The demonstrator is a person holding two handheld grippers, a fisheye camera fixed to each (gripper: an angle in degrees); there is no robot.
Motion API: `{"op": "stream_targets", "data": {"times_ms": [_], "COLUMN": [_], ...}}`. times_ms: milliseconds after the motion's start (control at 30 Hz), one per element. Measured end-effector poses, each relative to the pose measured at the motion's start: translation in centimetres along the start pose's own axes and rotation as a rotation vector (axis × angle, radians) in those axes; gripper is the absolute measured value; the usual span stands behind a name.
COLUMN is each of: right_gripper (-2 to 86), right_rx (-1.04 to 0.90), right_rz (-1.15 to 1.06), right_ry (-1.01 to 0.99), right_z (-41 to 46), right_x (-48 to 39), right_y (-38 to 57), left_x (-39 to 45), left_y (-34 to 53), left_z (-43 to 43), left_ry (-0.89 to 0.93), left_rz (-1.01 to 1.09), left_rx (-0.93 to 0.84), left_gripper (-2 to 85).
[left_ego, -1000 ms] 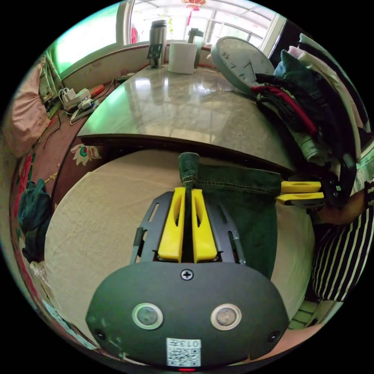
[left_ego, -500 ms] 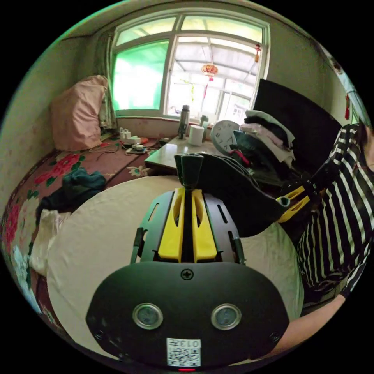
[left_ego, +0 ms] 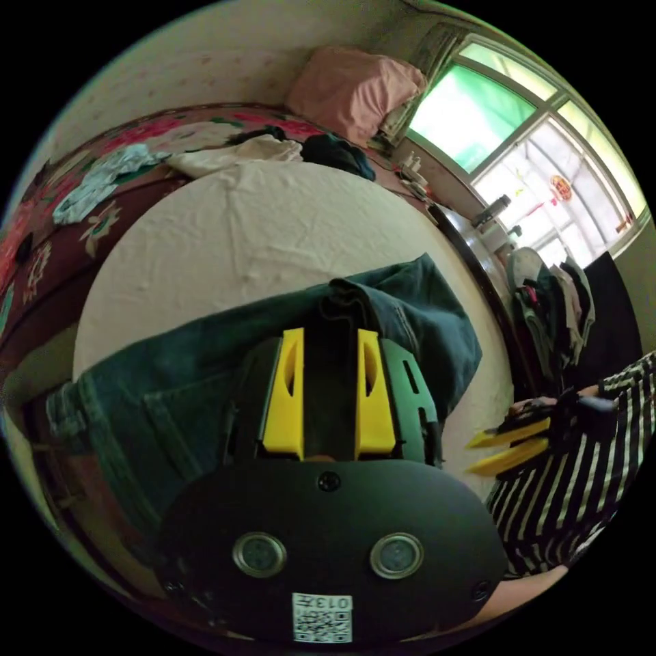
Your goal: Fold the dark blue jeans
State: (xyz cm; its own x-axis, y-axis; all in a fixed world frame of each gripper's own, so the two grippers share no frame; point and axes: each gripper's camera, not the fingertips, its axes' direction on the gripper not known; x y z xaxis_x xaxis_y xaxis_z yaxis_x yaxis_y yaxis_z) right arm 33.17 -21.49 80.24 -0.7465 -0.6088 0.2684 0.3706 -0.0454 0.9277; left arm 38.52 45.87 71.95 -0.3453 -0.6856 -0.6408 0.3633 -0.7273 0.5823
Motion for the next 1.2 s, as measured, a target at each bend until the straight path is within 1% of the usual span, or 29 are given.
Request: {"op": "stream_targets", "data": {"times_ms": [33, 100, 133, 200, 233, 300, 400, 433, 500, 533, 567, 600, 633, 667, 700, 733, 767, 800, 833, 867, 900, 933, 967, 1000, 1033, 1067, 1100, 1133, 1200], "right_gripper": [4.3, 4.3, 4.9, 9.6, 10.2, 11.7, 12.0, 11.7, 8.2, 7.5, 6.2, 6.0, 5.9, 6.3, 6.7, 6.9, 7.0, 7.0, 6.8, 6.4, 6.2, 6.0, 5.8, 5.6, 5.5, 5.3, 5.0, 4.7, 2.9], "right_rx": [0.028, 0.175, 0.191, 0.121, 0.094, -0.002, -0.044, -0.058, -0.153, -0.182, -0.235, -0.25, -0.25, -0.218, -0.145, -0.125, -0.144, -0.152, -0.143, -0.122, -0.067, -0.038, 0.004, 0.019, 0.014, -0.005, -0.033, -0.044, -0.032], "right_rz": [0.022, 0.214, 0.238, 0.266, 0.271, 0.298, 0.343, 0.342, 0.306, 0.299, 0.258, 0.27, 0.298, 0.361, 0.448, 0.497, 0.572, 0.591, 0.597, 0.575, 0.53, 0.506, 0.437, 0.349, 0.307, 0.235, 0.158, 0.133, 0.037], "right_ry": [0.016, 0.173, 0.212, 0.37, 0.389, 0.343, 0.227, 0.203, 0.1, 0.106, 0.156, 0.176, 0.18, 0.188, 0.156, 0.126, 0.049, 0.007, 0.006, 0.06, 0.157, 0.196, 0.234, 0.23, 0.22, 0.191, 0.176, 0.173, 0.174], "right_z": [-0.7, -3.3, -3.6, -3.1, -2.7, -0.9, 1.6, 2.3, 5.6, 6.4, 7.3, 7.3, 7.1, 6.6, 6.3, 6.6, 7.8, 8.4, 8.2, 7.2, 6.0, 5.5, 5.1, 5.5, 6.1, 7.5, 9.2, 10.1, 13.5], "right_x": [0.4, 4.1, 5.3, 10.6, 12.0, 17.2, 21.4, 21.9, 22.6, 22.6, 22.4, 22.6, 22.8, 23.2, 23.9, 24.3, 25.1, 25.5, 25.6, 25.5, 24.8, 24.4, 23.4, 22.1, 21.4, 20.0, 18.6, 18.0, 15.6], "right_y": [-0.1, 0.9, 1.2, 1.8, 1.8, 1.1, -0.8, -1.4, -3.5, -4.0, -5.0, -6.1, -6.5, -7.1, -7.2, -7.1, -7.1, -7.4, -7.8, -8.9, -10.1, -10.8, -12.3, -13.9, -14.8, -16.6, -18.4, -19.2, -22.1], "left_x": [-0.8, -1.0, -0.8, -0.1, 0.2, 0.4, 0.3, 0.2, 0.0, -0.4, -0.5, -0.7, -1.0, -1.5, -2.5, -3.7, -4.3, -5.0, -5.4, -5.5, -5.8, -6.3, -6.4, -6.1, -5.5, -5.2, -4.4, -4.0, -4.2], "left_y": [1.9, 4.4, 5.8, 7.7, 8.9, 10.2, 12.1, 12.8, 13.9, 14.7, 15.2, 16.3, 17.5, 18.1, 19.4, 20.6, 21.3, 22.5, 23.4, 23.8, 24.6, 25.5, 26.0, 26.9, 27.6, 27.9, 28.3, 28.8, 29.7], "left_z": [-1.2, -2.4, -2.5, -2.0, -1.4, -0.2, 1.6, 1.8, 1.6, 0.8, 0.1, -1.8, -3.3, -3.7, -3.6, -2.5, -2.0, -1.8, -2.3, -2.7, -3.3, -3.9, -4.4, -5.2, -5.7, -5.9, -5.7, -5.2, -3.9], "left_ry": [-0.021, -0.008, 0.007, 0.027, 0.036, 0.068, 0.023, -0.061, -0.141, -0.162, -0.178, -0.213, -0.221, -0.222, -0.228, -0.214, -0.204, -0.198, -0.195, -0.197, -0.204, -0.218, -0.231, -0.267, -0.293, -0.296, -0.29, -0.296, -0.331], "left_rz": [-0.021, -0.024, -0.016, -0.001, -0.001, -0.006, -0.027, -0.025, 0.01, 0.017, 0.038, 0.053, 0.06, 0.043, 0.022, 0.014, 0.002, -0.004, 0.008, 0.016, 0.004, -0.023, -0.03, -0.017, 0.022, 0.05, 0.12, 0.166, 0.194], "left_rx": [0.012, 0.018, 0.007, -0.035, -0.035, -0.071, -0.119, -0.135, -0.182, -0.182, -0.154, -0.07, -0.004, 0.008, -0.015, -0.071, -0.095, -0.084, -0.059, -0.054, -0.053, -0.06, -0.051, 0.001, 0.044, 0.059, 0.068, 0.042, -0.021], "left_gripper": [13.4, 15.1, 16.3, 17.8, 18.4, 18.6, 16.0, 11.4, 5.3, 3.1, 2.8, 2.2, 1.8, 1.8, 1.6, 1.7, 1.7, 1.9, 2.2, 2.4, 2.9, 3.4, 3.4, 3.3, 2.5, 2.1, 1.2, 0.6, 0.1]}}
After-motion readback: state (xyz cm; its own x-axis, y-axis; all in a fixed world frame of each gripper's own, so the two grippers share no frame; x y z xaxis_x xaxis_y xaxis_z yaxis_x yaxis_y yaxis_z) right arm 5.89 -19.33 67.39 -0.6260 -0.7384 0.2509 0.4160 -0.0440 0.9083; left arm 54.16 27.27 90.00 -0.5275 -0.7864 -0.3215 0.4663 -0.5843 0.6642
